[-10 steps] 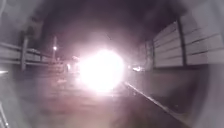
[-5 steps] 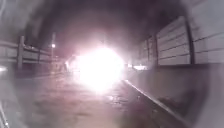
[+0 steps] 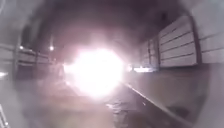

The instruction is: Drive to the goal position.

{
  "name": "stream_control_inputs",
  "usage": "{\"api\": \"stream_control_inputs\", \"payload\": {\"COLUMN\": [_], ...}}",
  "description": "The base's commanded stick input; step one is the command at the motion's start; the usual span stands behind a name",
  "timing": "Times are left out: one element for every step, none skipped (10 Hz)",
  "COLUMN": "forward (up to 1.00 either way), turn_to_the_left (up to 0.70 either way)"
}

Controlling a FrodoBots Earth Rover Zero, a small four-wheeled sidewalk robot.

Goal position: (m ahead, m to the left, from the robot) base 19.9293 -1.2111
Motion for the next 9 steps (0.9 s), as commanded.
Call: {"api": "stream_control_inputs", "payload": {"forward": [0.70, 0.70, 0.70, 0.70, 0.70, 0.70, 0.70, 0.70, 0.70], "turn_to_the_left": [0.00, 0.00, -0.20, -0.20, 0.00, 0.00, 0.00, 0.00, 0.00]}}
